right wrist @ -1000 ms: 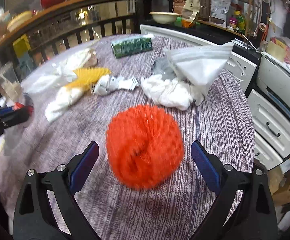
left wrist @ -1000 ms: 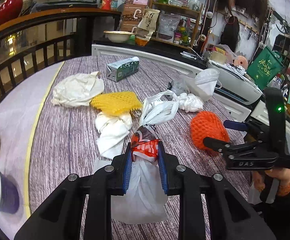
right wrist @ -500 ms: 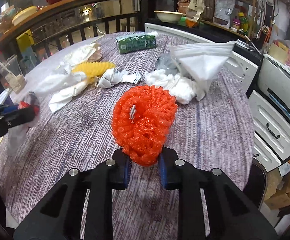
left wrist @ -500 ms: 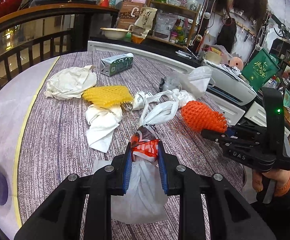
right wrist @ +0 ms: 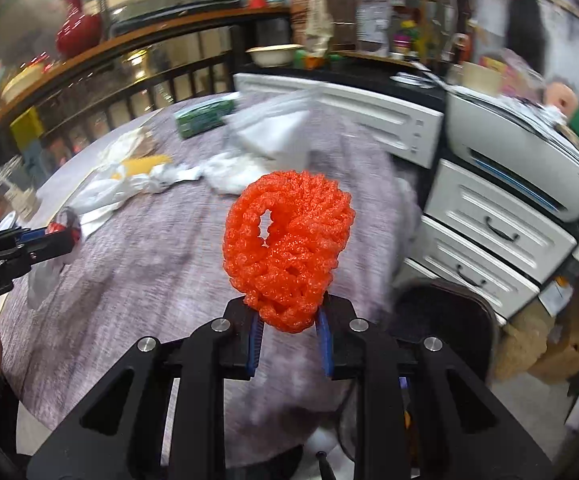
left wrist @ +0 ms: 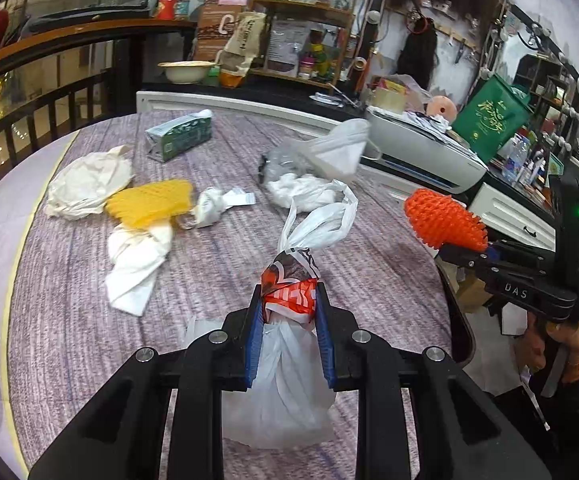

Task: Collect trash
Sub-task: 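Carry the orange net and white bag over the bin and open both grippers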

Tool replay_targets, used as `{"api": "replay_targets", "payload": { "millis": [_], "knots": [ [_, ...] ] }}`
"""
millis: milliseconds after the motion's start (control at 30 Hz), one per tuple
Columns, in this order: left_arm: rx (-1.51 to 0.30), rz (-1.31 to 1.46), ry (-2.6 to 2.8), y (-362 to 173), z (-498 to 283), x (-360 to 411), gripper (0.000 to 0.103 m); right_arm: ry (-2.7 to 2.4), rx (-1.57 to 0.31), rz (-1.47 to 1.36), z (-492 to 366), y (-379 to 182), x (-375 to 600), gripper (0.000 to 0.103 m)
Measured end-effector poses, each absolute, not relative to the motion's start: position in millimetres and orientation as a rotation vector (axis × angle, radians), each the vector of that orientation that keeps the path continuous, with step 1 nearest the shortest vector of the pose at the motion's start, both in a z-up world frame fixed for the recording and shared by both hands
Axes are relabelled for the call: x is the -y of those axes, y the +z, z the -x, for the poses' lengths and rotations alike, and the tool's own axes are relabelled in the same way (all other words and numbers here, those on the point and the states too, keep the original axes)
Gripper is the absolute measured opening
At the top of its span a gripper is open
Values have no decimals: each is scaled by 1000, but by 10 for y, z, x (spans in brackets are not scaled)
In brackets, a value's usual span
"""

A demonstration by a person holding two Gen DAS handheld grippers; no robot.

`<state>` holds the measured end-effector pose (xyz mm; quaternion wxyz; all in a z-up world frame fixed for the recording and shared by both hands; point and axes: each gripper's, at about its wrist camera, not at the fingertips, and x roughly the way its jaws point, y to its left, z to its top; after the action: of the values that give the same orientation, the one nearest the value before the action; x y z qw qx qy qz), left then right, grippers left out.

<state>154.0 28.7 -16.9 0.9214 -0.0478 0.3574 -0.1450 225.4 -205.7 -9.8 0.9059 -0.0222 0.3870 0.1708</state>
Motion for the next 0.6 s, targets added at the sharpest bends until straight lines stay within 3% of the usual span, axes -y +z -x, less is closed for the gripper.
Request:
{"api": "replay_targets", "payload": {
  "millis": [300,600],
  "knots": [
    [-729,73,-399,-101,-1620,286,24,189,-831,-44,-2168,-300,2865,23],
    [-716,48,-491,-35,-1691,820,24,59,-943,-83,-2333,-893,3335,23]
  ]
}}
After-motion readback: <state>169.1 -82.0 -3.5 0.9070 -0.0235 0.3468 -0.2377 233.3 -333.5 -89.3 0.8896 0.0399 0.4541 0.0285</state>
